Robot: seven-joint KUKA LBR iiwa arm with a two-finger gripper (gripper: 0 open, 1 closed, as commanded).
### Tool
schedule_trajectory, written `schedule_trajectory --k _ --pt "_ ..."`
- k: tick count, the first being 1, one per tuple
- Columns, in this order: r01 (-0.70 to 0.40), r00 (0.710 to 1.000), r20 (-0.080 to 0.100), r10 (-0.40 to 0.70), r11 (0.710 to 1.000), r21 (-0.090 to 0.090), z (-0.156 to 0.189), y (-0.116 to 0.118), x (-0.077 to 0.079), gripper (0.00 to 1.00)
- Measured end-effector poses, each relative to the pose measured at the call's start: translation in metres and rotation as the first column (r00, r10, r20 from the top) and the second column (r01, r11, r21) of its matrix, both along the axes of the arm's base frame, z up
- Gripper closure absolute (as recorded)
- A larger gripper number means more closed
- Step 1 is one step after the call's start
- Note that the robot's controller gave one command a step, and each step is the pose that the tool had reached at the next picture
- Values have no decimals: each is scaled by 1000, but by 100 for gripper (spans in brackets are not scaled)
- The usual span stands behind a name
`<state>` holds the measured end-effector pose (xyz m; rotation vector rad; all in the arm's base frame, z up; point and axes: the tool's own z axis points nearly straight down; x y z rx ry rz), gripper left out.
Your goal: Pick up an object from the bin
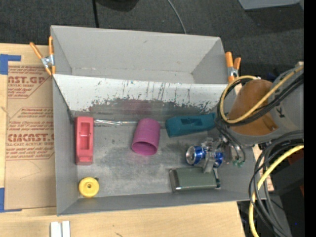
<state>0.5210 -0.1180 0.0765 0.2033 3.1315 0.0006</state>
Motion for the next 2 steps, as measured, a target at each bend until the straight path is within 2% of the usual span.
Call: schedule_trajectory --k 1,2 --pt "0 1000 0 0 1000 0 0 0 0 100" --pt "-3 1000 3 3 1000 0 100 -3 18 100"
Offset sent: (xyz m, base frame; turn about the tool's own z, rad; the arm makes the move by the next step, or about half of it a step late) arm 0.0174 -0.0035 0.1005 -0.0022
